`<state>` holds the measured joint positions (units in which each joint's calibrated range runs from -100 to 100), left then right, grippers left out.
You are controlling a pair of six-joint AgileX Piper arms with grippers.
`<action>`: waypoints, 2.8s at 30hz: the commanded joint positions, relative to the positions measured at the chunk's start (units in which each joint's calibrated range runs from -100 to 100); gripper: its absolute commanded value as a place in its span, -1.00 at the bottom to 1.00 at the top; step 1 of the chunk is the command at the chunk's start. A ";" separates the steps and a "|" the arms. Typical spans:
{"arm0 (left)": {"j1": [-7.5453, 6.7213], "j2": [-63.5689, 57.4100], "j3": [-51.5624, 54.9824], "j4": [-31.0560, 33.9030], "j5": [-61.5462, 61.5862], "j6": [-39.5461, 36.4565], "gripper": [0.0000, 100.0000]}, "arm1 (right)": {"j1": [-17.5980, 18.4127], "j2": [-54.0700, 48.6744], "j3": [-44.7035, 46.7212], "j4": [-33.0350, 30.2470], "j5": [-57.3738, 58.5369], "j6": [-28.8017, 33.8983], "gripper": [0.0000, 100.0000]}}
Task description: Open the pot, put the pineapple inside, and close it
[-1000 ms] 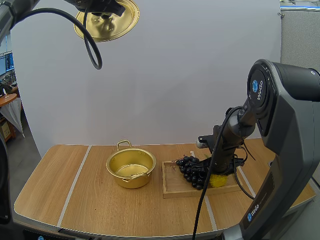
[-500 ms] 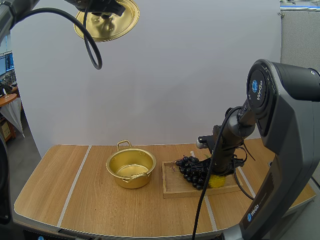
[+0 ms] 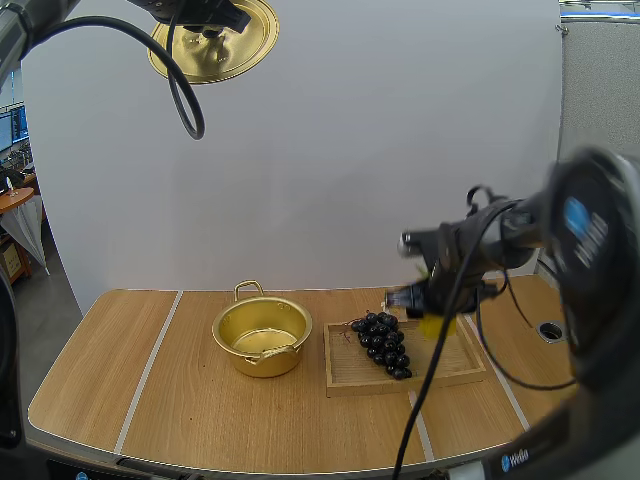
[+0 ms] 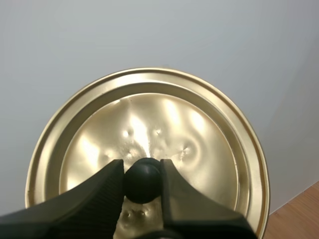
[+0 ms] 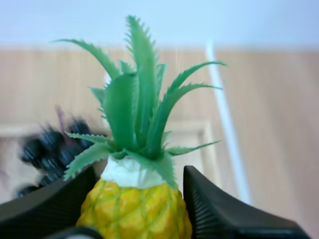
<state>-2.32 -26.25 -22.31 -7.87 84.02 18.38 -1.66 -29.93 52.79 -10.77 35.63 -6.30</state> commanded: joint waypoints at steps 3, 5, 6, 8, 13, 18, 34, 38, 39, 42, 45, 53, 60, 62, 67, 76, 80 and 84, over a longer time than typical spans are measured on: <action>-0.19 -0.57 -0.40 -0.33 -1.51 -0.36 -1.00 | 3.76 -8.24 -5.39 2.46 6.36 -1.85 -1.00; -0.19 -0.57 -0.40 -0.33 -1.51 -0.36 -1.00 | 6.32 -9.39 -8.20 3.60 9.57 -1.85 -1.00; -0.19 -0.57 -0.40 -0.33 -1.51 -0.36 -1.00 | 7.44 -9.52 -9.56 4.00 10.73 -1.85 -1.00; -0.19 -0.57 -0.40 -0.33 -1.51 -0.36 -1.00 | 10.37 -9.36 -11.90 5.27 12.94 -1.85 -1.00; -0.19 -0.57 -0.40 -0.33 -1.51 -0.36 -1.00 | 17.57 -7.47 -15.13 5.81 13.35 -1.85 -1.00; -0.19 -0.57 -0.40 -0.33 -1.51 -0.36 -1.00 | 22.29 -2.35 -18.03 5.81 13.20 -1.48 -1.00; -0.19 -0.57 -0.40 -0.33 -1.51 -0.36 -1.00 | 24.27 21.46 -26.17 5.41 7.63 -0.58 -1.00; -0.19 -0.57 -0.40 -0.33 -1.51 -0.36 -1.00 | 24.27 25.87 -27.63 5.41 7.86 -0.58 -1.00; -0.19 -0.57 -0.40 -0.33 -1.51 -0.36 -1.00 | 24.27 26.72 -27.63 5.41 7.86 -0.58 -1.00; -0.19 -0.57 -0.40 -0.33 -1.51 -0.36 -1.00 | 24.27 28.55 -27.63 5.41 8.83 -0.58 -1.00; -0.19 -0.57 -0.40 -0.33 -1.51 -0.36 -1.00 | 24.27 29.61 -27.63 5.41 9.67 -0.58 -1.00; -0.19 -0.57 -0.40 -0.33 -1.51 -0.36 -1.00 | 24.27 33.26 -27.63 6.00 9.67 -0.58 -1.00; -0.19 -0.57 -0.40 -0.33 -1.51 -0.36 -1.00 | 24.27 36.96 -27.63 6.00 9.35 -0.58 -1.00; -0.19 -0.57 -0.40 -0.33 -1.51 -0.36 -1.00 | 24.27 37.41 -27.63 6.00 9.15 -0.58 -1.00; -0.19 -0.57 -0.40 -0.33 -1.51 -0.36 -1.00 | 24.27 37.93 -27.63 5.89 8.52 -0.58 -1.00; -0.19 -0.57 -0.40 -0.33 -1.51 -0.36 -1.00 | 24.27 37.93 -27.63 6.30 8.61 -1.75 -0.49; -0.19 -0.57 -0.40 -0.33 -1.51 -0.36 -1.00 | 24.27 37.93 -27.63 6.19 9.40 -1.75 0.91; -0.19 -0.57 -0.40 -0.33 -1.51 -0.36 -1.00 | 24.27 37.04 -27.63 6.47 9.73 -1.55 1.00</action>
<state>-2.32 -26.25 -22.31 -7.87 84.02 18.38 22.56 8.31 25.60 -4.76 44.69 -7.57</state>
